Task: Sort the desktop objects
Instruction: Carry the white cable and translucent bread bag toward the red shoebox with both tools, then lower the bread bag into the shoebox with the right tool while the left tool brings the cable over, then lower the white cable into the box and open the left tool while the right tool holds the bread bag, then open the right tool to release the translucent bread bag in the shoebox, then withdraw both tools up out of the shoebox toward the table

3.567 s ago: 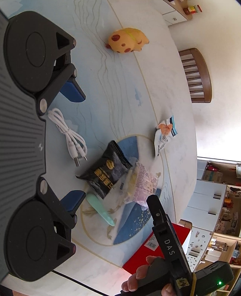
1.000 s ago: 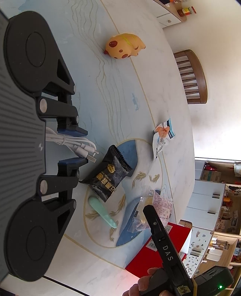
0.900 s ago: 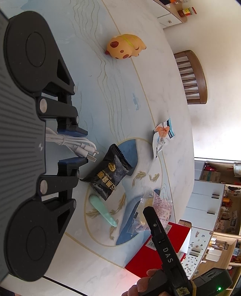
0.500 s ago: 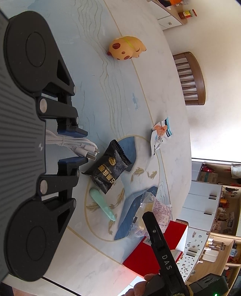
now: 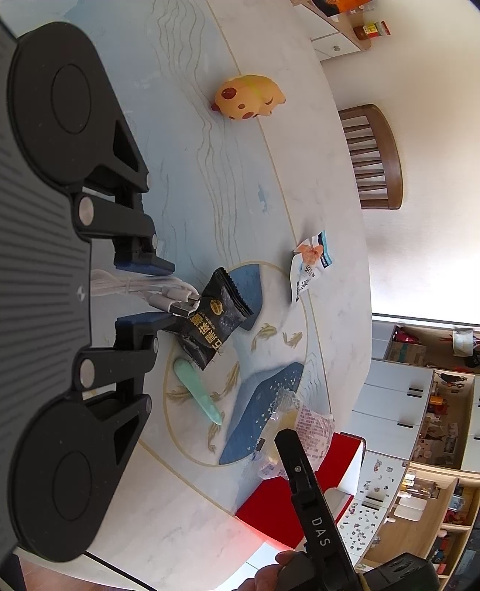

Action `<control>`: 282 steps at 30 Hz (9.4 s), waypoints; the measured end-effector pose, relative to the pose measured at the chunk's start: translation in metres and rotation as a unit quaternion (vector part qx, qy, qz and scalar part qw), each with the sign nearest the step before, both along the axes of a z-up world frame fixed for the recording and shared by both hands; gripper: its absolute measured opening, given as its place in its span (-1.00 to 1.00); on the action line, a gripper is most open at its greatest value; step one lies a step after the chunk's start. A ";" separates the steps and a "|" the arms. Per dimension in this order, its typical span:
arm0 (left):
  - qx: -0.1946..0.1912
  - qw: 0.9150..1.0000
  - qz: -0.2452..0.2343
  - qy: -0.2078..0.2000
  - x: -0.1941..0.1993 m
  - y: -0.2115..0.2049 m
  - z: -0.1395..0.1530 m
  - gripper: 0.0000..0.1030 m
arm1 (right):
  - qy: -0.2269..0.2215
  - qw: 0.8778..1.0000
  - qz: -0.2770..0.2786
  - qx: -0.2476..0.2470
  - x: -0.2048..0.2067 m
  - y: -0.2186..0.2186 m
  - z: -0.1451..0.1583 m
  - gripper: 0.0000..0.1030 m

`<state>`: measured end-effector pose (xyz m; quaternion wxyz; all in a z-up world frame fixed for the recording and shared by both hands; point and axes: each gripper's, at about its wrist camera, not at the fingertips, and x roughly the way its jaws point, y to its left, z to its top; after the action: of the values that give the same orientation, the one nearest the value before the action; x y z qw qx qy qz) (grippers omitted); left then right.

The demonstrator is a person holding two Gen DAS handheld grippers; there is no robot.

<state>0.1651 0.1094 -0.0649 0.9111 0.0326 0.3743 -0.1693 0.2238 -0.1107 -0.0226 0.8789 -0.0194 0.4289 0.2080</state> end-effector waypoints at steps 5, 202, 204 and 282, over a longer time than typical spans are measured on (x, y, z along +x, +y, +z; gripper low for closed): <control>-0.002 1.000 -0.003 -0.003 -0.003 -0.002 0.004 -0.62 | -0.002 1.000 -0.003 0.004 -0.004 -0.005 0.004 0.24; 0.013 0.972 -0.211 0.102 0.144 -0.420 0.026 -0.61 | 0.008 0.990 0.012 -0.140 0.068 -0.304 -0.029 0.51; 0.009 0.973 -0.209 0.099 0.144 -0.417 0.028 -0.61 | 0.008 0.990 0.010 -0.138 0.065 -0.306 -0.028 0.52; -0.077 0.975 -0.209 -0.012 0.056 -0.285 0.099 0.21 | -0.032 0.992 -0.121 -0.029 -0.045 -0.221 0.053 0.72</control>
<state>0.2207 -0.1753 0.0340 0.8598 0.0416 0.3340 -0.3841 0.1789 -0.3320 0.0304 0.9100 0.0005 0.4054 0.0871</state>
